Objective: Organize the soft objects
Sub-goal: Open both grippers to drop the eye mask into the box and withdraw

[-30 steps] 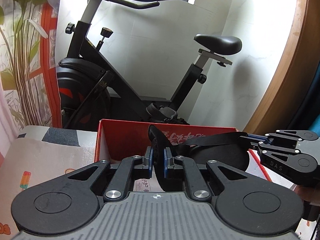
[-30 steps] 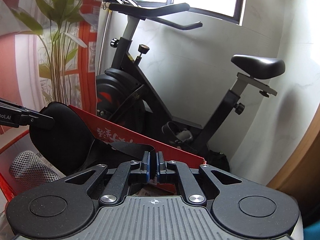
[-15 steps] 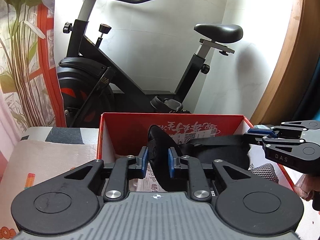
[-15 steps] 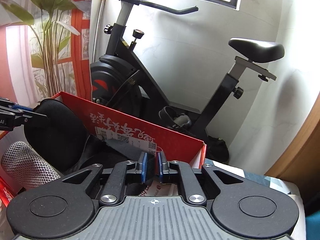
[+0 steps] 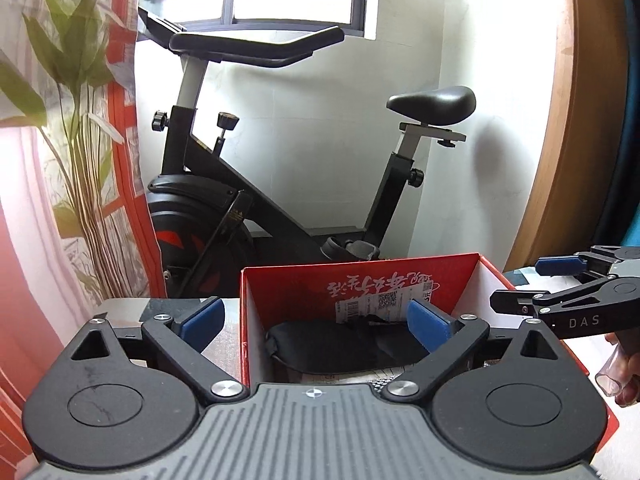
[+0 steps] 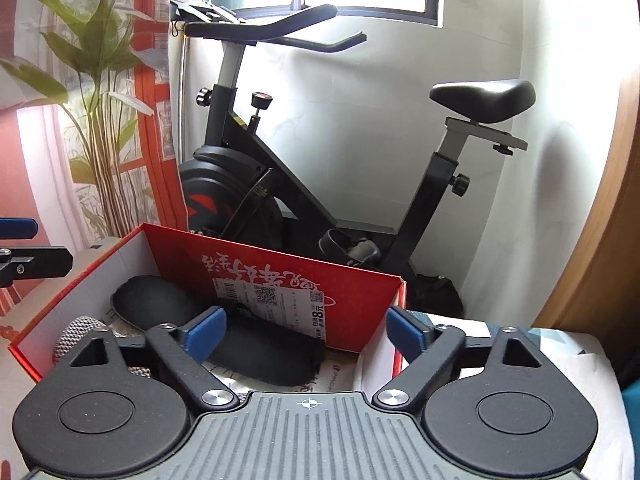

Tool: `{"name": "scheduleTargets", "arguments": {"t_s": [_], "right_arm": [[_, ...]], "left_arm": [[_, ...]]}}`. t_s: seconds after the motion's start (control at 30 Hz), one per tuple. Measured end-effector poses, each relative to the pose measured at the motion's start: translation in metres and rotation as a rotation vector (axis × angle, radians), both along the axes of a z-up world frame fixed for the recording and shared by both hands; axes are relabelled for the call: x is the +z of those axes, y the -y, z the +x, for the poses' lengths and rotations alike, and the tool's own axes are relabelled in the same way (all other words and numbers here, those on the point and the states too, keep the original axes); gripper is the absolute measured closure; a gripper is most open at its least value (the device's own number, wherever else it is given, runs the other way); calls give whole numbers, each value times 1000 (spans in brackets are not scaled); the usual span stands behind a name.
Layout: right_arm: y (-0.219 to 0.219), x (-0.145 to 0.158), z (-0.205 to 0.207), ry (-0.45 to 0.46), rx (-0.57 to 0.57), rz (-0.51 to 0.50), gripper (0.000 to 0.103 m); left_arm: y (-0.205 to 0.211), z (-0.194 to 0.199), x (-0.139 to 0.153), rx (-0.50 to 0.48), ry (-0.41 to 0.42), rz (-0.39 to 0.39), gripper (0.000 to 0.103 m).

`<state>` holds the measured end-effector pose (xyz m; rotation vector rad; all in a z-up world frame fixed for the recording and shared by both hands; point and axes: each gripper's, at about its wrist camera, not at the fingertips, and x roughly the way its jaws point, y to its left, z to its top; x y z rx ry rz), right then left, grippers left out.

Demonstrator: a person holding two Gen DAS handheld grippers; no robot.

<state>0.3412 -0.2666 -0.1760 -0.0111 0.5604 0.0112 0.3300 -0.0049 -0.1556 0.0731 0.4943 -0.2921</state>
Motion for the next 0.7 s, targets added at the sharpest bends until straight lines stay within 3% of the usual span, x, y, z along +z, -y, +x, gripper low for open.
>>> {"name": "scheduleTargets", "arguments": {"t_s": [0.07,0.27,0.7], "right_arm": [[1,3,-12,17,0,40,1],[1,11,-46,53,-17,105,0],[-1,14,-142,184,-51,180,0]], "left_arm": [[0,-11,4,-8,18,10,0],[-1,-51,9,-6,60,50,0],[-23,-132,8,77,117,33,0]]}}
